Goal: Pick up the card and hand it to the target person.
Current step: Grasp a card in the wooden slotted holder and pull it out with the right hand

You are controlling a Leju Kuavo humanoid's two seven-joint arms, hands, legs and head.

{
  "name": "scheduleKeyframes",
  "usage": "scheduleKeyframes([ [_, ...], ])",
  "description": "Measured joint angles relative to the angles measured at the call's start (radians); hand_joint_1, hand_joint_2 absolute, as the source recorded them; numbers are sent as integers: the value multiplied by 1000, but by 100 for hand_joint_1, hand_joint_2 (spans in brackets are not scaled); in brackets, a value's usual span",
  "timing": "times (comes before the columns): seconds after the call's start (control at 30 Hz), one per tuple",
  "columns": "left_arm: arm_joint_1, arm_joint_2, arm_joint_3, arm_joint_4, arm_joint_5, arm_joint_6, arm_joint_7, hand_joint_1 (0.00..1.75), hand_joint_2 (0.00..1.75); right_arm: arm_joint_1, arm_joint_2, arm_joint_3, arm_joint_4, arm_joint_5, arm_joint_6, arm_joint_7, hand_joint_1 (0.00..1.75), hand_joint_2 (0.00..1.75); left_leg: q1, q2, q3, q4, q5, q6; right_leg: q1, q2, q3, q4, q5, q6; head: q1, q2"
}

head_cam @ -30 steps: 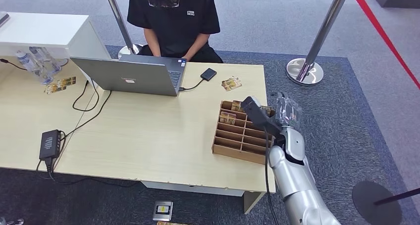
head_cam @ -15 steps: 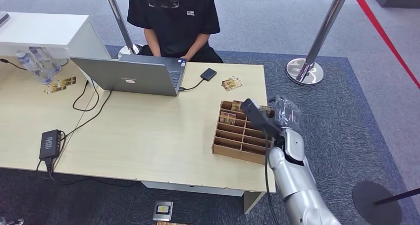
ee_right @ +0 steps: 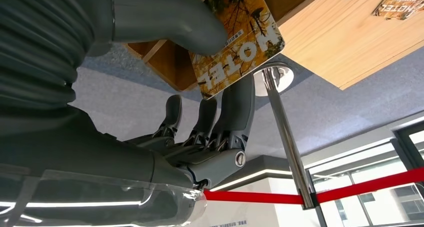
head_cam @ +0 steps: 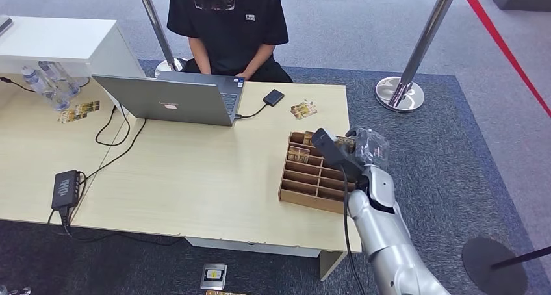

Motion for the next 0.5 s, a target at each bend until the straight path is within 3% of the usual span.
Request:
scheduleKeyframes([
  [0.5, 0, 0, 0, 0, 0, 0, 0, 0, 0, -6, 6, -2, 13, -18, -6, -11, 125, 175, 0, 0, 0, 0, 0, 0, 0, 0, 0, 0, 0, 0, 0, 0],
])
